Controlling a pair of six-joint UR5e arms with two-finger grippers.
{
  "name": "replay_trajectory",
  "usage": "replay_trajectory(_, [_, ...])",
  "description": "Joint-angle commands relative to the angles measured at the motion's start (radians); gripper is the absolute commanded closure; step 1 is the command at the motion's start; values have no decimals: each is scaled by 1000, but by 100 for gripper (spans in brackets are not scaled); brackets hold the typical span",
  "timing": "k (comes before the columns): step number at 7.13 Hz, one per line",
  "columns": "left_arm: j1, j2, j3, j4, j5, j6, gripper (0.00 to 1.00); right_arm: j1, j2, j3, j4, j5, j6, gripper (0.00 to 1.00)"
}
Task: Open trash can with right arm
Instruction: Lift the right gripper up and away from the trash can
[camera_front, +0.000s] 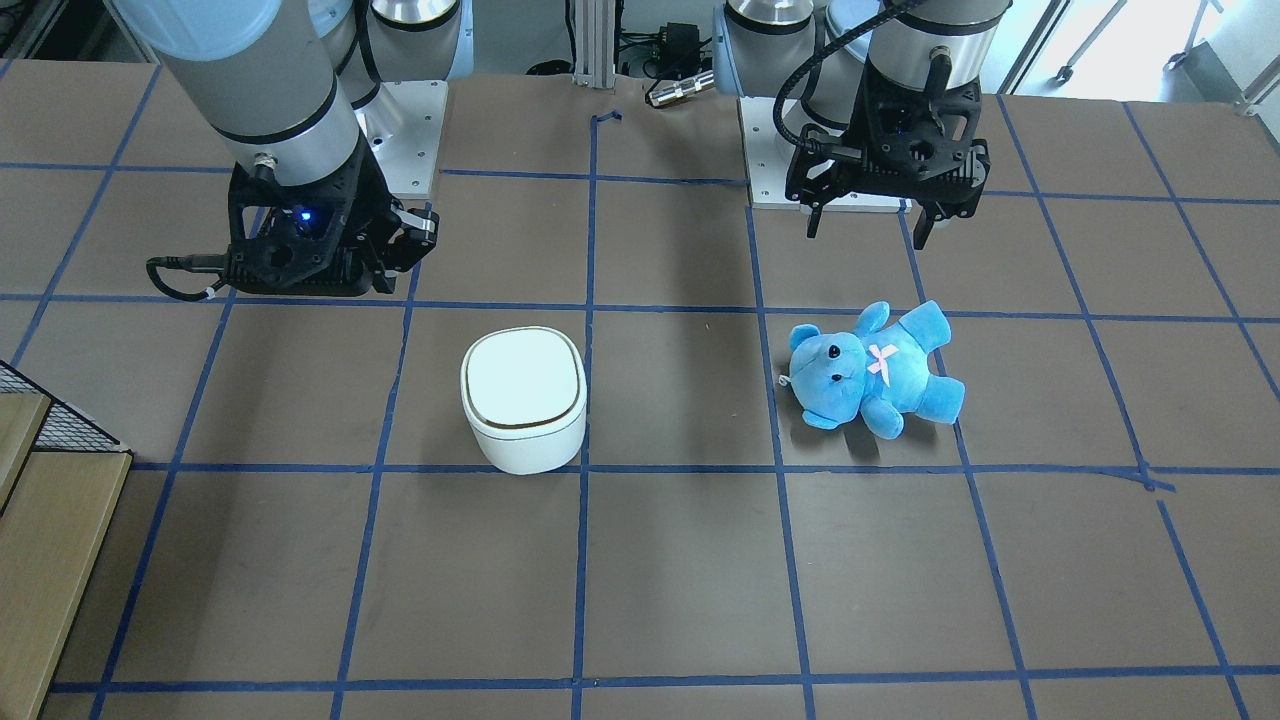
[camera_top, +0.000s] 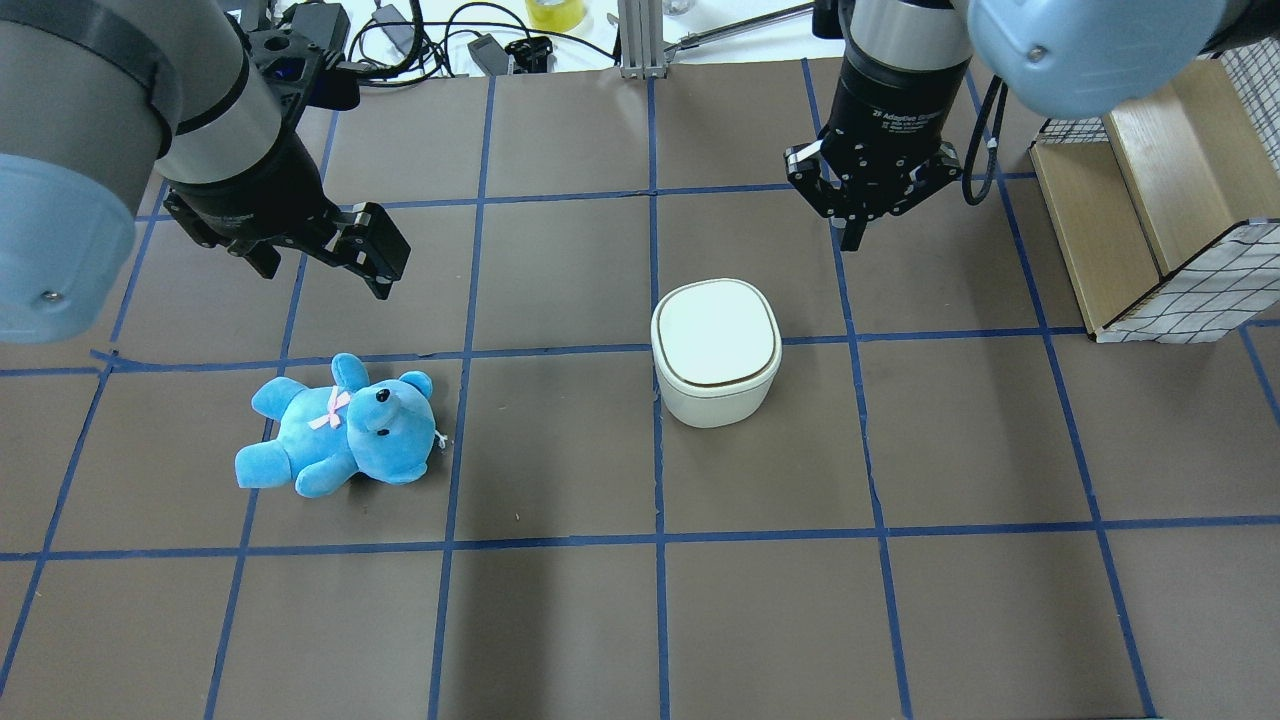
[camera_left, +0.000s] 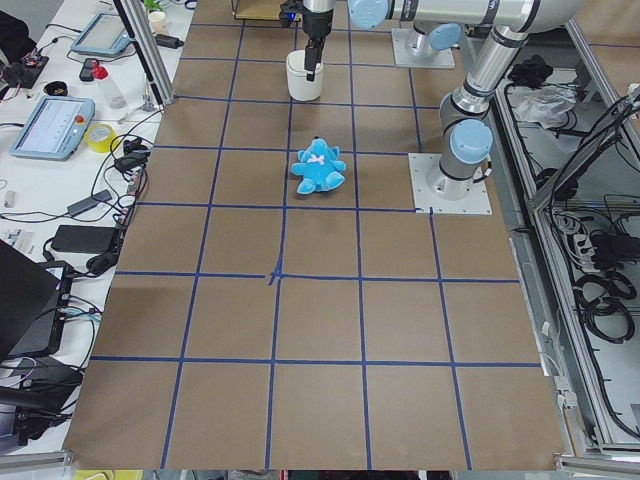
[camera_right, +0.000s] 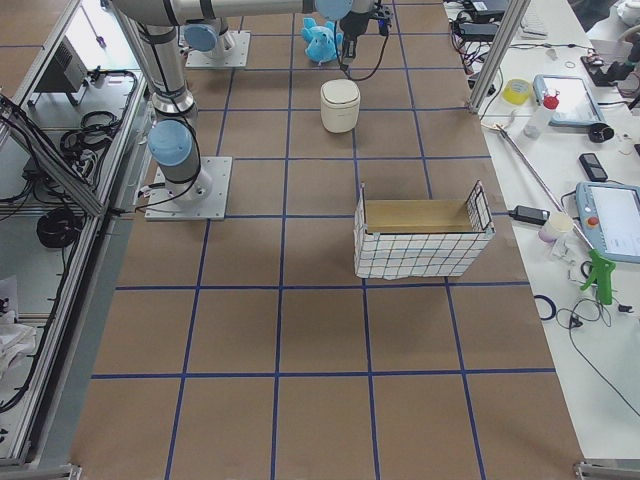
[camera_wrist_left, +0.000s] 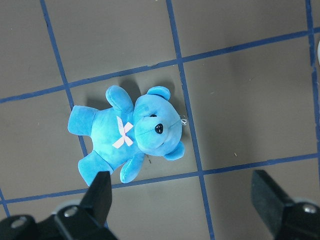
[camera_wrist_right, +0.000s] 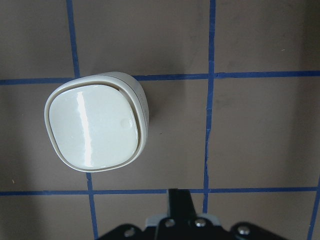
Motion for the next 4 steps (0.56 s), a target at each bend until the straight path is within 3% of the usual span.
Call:
replay_trajectory(1, [0, 0, 0, 0, 0, 0, 0, -53, -26, 0, 21, -3, -67, 99])
replay_trajectory(2, [0, 0, 0, 0, 0, 0, 0, -71, -39, 3, 27, -6, -75, 89])
replay_trajectory(4, [0, 0, 0, 0, 0, 0, 0, -76, -50, 3, 29, -50, -80, 22])
